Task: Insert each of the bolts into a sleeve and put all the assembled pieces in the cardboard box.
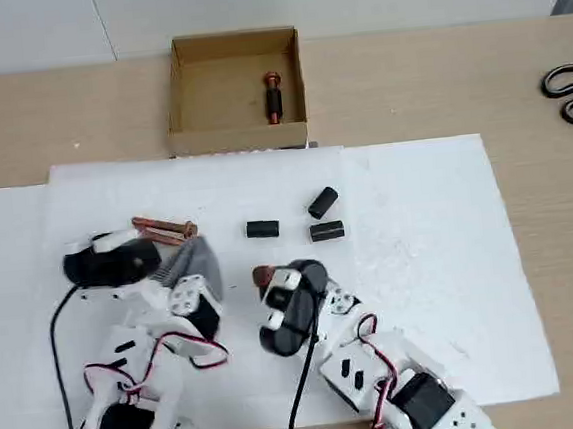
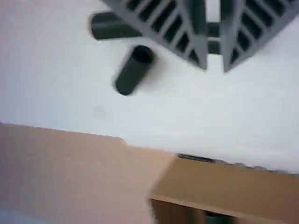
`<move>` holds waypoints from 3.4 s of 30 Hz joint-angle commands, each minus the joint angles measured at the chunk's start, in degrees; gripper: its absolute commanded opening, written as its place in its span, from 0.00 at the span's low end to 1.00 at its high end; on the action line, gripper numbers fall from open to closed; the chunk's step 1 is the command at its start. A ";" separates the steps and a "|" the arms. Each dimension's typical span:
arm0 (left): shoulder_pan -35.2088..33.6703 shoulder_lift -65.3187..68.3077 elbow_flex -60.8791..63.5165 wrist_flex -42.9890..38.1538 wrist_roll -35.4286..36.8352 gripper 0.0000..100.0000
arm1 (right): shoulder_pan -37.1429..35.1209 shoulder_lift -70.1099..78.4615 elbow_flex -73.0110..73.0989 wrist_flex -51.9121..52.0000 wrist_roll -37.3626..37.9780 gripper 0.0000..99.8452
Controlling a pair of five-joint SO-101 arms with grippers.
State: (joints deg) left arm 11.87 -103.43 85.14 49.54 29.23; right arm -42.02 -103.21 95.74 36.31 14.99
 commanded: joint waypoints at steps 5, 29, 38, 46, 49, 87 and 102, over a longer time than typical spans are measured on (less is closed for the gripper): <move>-12.84 -0.53 3.21 5.98 -6.33 0.00 | 9.71 -0.66 0.79 -3.56 -3.34 0.00; -16.44 -0.62 8.40 10.55 -17.32 0.00 | 27.74 4.44 -21.71 -11.47 -18.99 0.00; -16.44 -0.62 8.40 10.55 -17.23 0.00 | 27.47 38.29 -38.51 -21.14 -19.16 0.00; -16.44 -0.62 8.40 10.55 -17.23 0.00 | 27.38 70.02 -57.32 -23.69 -19.16 0.00; -16.44 -0.62 8.40 10.55 -17.23 0.00 | 27.03 82.51 -67.69 -23.60 -19.16 0.00; -16.44 -0.62 8.31 10.64 -17.14 0.00 | 21.32 169.36 -176.62 5.05 -18.73 0.24; -16.44 -0.62 8.31 10.64 -17.14 0.00 | 21.67 168.84 -192.09 32.66 -18.90 0.25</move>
State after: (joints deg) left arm -4.48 -103.43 93.93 60.00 12.35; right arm -20.84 67.69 -93.71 63.30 -3.56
